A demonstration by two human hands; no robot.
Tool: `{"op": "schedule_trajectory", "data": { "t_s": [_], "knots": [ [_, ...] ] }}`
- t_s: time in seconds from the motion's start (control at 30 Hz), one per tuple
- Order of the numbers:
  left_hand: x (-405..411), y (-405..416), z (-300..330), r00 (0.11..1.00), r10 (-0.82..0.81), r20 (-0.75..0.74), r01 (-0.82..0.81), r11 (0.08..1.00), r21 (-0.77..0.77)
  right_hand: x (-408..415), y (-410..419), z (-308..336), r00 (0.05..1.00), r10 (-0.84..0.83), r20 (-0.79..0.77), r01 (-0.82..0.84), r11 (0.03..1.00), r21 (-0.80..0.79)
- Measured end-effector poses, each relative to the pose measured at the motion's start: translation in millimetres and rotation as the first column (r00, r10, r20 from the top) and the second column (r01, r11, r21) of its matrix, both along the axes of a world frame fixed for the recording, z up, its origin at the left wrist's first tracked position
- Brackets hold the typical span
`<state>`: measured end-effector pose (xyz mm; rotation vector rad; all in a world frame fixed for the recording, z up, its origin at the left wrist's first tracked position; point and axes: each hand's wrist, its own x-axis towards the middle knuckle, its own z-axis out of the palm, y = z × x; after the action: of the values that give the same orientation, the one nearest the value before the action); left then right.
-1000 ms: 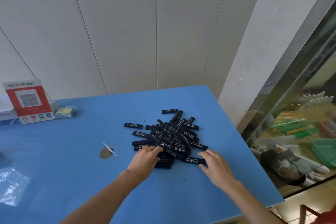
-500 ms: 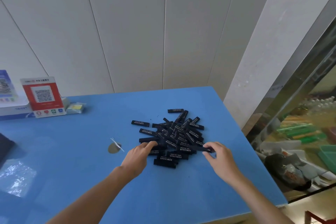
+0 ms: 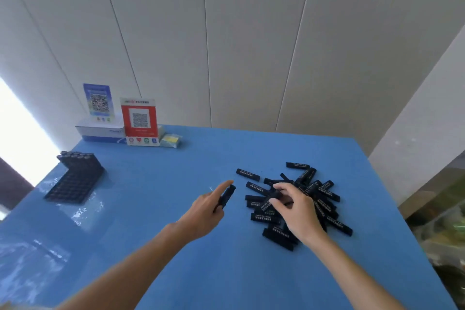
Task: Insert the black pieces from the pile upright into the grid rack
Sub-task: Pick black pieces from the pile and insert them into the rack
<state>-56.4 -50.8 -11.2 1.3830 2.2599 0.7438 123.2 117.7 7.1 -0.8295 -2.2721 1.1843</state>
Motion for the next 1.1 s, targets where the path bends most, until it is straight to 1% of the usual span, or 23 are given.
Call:
{"op": "schedule_trajectory", "data": {
  "t_s": [0.13, 0.23, 0.4, 0.57, 0.77, 0.9, 1.1],
  "knots": [
    [-21.5, -32.0, 14.7, 0.997, 0.008, 0.076, -0.013, 0.998, 0.069, -35.3, -32.6, 19.0, 0.998, 0.067, -0.006, -0.067, 0.998, -0.019],
    [-40.4, -64.6, 22.8, 0.995, 0.035, 0.095, -0.044, 0.994, 0.098, -58.5, -58.9, 29.9, 0.995, 0.103, 0.006, -0.102, 0.995, -0.013],
    [-76.5, -133.9, 31.4, 0.994, 0.061, 0.089, -0.068, 0.995, 0.077, -98.2, -116.9, 41.8, 0.991, 0.133, 0.024, -0.133, 0.990, 0.041],
    [-113.6, -204.0, 34.5, 0.995, 0.078, 0.067, -0.082, 0.995, 0.064, -136.4, -175.6, 42.4, 0.988, 0.155, 0.019, -0.156, 0.986, 0.059],
    [-161.8, -276.5, 35.0, 0.989, 0.144, 0.041, -0.147, 0.984, 0.100, -180.3, -236.3, 44.3, 0.983, 0.182, 0.025, -0.183, 0.979, 0.092],
    [-193.7, -302.2, 39.3, 0.980, 0.196, 0.026, -0.198, 0.975, 0.097, -214.1, -258.1, 44.3, 0.971, 0.238, 0.031, -0.240, 0.967, 0.083],
    [-239.0, -311.0, 42.6, 0.961, 0.275, 0.011, -0.275, 0.958, 0.087, -271.0, -263.3, 46.1, 0.939, 0.339, 0.052, -0.343, 0.928, 0.149]
  ]
}}
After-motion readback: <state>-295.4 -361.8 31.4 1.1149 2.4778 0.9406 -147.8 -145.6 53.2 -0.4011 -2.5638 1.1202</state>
